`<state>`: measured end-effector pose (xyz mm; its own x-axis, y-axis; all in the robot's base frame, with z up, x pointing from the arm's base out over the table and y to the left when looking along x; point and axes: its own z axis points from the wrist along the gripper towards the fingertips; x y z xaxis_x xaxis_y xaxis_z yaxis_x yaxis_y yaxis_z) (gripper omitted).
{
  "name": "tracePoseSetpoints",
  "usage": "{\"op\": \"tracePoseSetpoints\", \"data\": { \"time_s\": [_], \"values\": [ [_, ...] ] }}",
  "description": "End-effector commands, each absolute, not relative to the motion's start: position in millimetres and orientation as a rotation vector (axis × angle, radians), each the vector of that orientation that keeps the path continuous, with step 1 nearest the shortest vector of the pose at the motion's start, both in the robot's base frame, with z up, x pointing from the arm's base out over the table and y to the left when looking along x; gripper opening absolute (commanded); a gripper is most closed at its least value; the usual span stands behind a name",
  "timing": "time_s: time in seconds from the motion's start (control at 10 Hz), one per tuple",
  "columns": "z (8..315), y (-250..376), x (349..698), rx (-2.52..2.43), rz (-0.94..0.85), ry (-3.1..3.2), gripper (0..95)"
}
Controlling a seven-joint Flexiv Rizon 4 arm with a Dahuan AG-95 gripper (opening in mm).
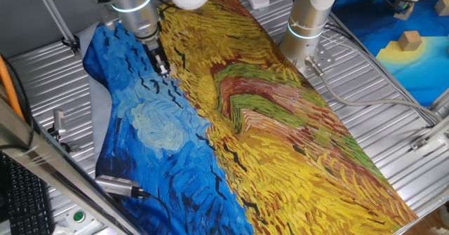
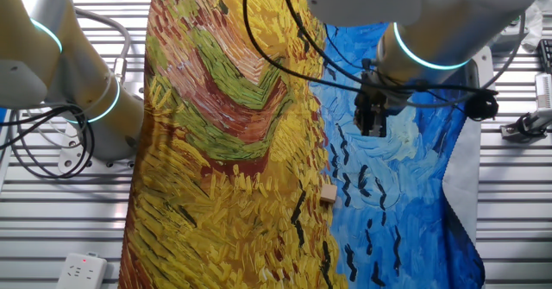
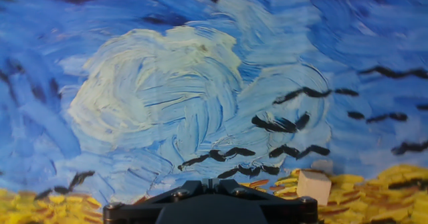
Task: Pick up the small block on the left and move it to the right
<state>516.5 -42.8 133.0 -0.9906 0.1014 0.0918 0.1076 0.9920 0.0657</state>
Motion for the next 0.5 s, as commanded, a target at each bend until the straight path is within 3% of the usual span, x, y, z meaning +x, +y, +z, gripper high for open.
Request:
{"op": "tracePoseSetpoints", "data": {
  "time_s": [0.1,0.5],
  "values": [
    [133.4,-42.8,516.7,-0.198,-0.104,-3.036,0.0],
    [129.4,-44.8,514.0,-0.242,-0.098,-3.033,0.0]
  ]
}}
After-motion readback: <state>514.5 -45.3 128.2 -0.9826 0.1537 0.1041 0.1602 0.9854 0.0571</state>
